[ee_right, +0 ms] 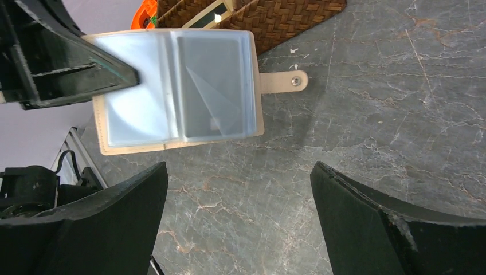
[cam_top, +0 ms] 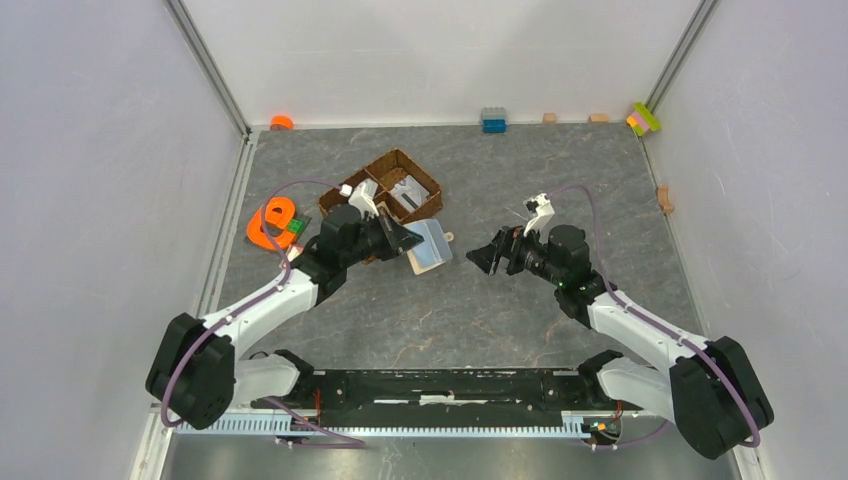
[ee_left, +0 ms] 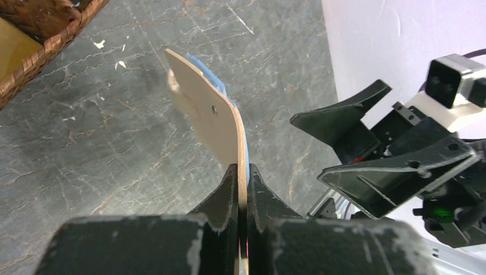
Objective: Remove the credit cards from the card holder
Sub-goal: Remove the credit card from the card holder.
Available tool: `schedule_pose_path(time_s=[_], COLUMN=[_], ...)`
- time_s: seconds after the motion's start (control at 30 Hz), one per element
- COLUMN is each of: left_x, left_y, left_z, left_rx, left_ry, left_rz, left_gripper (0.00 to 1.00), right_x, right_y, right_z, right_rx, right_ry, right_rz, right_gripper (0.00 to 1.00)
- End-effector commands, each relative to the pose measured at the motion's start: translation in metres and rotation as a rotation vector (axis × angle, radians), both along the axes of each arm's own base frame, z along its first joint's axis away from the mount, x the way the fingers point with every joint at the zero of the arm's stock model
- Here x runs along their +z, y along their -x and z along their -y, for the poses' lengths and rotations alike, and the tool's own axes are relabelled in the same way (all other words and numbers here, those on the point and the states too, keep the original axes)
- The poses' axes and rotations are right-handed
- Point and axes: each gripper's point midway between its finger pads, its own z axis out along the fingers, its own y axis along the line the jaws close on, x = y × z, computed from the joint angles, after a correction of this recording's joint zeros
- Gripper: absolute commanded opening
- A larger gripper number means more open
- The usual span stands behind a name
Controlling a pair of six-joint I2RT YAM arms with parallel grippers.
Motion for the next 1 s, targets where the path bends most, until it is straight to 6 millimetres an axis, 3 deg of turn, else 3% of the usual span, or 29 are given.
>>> schedule_pose_path(time_s=[0.0,0.23,0.47,0.97], left_x=[0.024,0.033,0.045,0.044], left_y=[-0.005,0.006,0.023,0.03], left_z=[0.013,0.014,0.025,0.032], left_rx=[-0.058,-0.086,-0.15,-0.189], left_ry=[0.017,0.066,0.119,0.174], left_rz=[0.148,0.197,0.236,0.244], left_gripper=[0.02,0.02,0.02,0.02], right_x=[0.013,0.002,0.007,0.015], right_y=[-0.004,-0.008,0.011,0.017], right_z=[0.0,0.013,-0.009,-0.011], right_rx=[-0.001,-0.075,0.086,0.123], right_ry=[-0.017,-0.001,-0.177,-0.225], right_rz=[0.062,0.046,0.002,0.035], right_gripper=[0.98,0.98,0.98,0.98])
